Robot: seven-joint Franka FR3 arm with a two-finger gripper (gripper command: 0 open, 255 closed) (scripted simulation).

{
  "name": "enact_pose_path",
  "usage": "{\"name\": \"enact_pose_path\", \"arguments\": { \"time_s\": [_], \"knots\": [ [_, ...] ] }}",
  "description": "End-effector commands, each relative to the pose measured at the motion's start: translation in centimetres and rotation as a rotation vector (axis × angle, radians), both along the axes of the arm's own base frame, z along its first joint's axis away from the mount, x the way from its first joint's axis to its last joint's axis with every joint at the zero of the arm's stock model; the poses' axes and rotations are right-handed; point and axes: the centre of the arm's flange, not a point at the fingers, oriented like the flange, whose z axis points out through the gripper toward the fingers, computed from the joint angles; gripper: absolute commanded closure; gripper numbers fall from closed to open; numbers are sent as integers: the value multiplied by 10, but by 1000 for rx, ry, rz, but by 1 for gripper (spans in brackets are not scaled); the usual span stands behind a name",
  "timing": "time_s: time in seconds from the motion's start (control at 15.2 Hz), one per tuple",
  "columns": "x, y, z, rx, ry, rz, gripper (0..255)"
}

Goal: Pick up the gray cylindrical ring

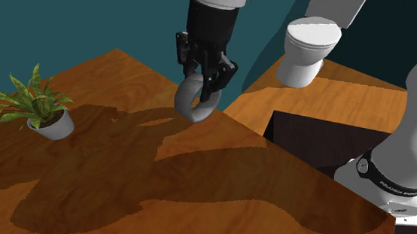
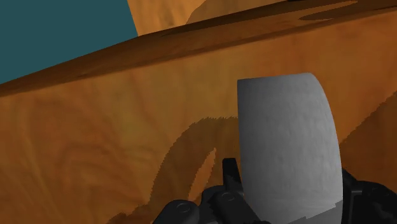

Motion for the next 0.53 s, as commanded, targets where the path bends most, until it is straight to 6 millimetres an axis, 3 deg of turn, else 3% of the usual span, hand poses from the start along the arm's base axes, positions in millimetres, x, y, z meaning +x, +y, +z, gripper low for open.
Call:
{"name": "enact_pose_path", "arguments": {
  "time_s": [0.0, 0.33, 0.46],
  "knots": [
    [0, 0, 12, 0, 0, 0, 255],
    [0, 0, 38, 0, 0, 0, 255],
    [0, 0, 39, 0, 0, 0, 255]
  ]
}}
